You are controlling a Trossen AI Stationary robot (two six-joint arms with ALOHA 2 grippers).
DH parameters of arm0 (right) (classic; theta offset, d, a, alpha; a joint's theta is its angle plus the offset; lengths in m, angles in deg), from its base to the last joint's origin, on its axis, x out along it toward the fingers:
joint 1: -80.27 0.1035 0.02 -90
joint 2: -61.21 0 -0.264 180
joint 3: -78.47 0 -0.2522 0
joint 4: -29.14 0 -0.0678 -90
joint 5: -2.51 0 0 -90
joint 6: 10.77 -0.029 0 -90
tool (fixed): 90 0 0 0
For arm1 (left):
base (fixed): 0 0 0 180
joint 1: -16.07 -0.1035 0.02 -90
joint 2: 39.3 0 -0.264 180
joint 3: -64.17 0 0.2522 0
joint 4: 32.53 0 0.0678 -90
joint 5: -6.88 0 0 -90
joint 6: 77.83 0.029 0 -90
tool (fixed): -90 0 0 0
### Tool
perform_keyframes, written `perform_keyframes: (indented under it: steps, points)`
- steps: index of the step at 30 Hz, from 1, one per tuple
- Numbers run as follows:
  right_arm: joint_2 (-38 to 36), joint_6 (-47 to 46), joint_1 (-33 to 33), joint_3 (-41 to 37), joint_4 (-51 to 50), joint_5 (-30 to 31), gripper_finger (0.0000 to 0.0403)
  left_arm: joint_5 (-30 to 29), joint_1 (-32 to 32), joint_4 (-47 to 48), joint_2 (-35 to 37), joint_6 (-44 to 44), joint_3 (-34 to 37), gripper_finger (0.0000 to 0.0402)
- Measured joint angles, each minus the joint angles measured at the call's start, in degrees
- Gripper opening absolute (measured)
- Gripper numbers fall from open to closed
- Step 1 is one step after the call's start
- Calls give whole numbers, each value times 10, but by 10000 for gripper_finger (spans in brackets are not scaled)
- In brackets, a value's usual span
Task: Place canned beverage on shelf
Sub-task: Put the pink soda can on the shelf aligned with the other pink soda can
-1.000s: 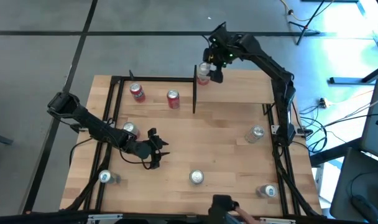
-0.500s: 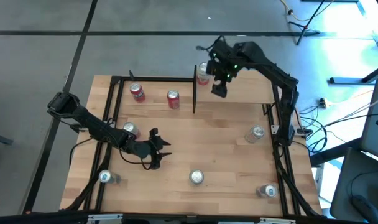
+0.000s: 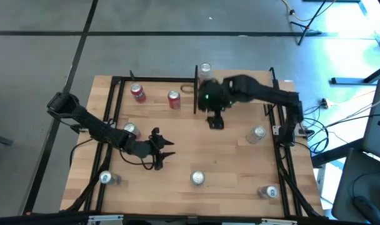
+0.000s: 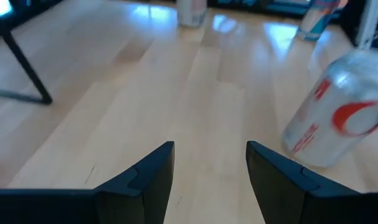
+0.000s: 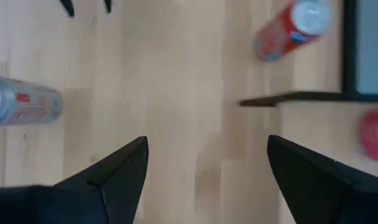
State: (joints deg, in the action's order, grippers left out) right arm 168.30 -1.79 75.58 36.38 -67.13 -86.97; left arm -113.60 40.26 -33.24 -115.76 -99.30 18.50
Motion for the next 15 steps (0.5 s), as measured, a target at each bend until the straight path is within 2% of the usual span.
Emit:
perform_keyframes:
  steps: [3,8,11,15]
  points:
    - [-42,-2,24,-95,44,4,312,5,6,25,24,10,-24,192]
    - [-158,-28,48,-294,184,37,312,33,6,73,72,62,-58,192]
    - [-231,-32,58,-422,307,64,312,32,-1,141,94,67,-85,192]
    - [-307,-26,60,-574,472,64,312,29,-19,248,103,50,-130,202]
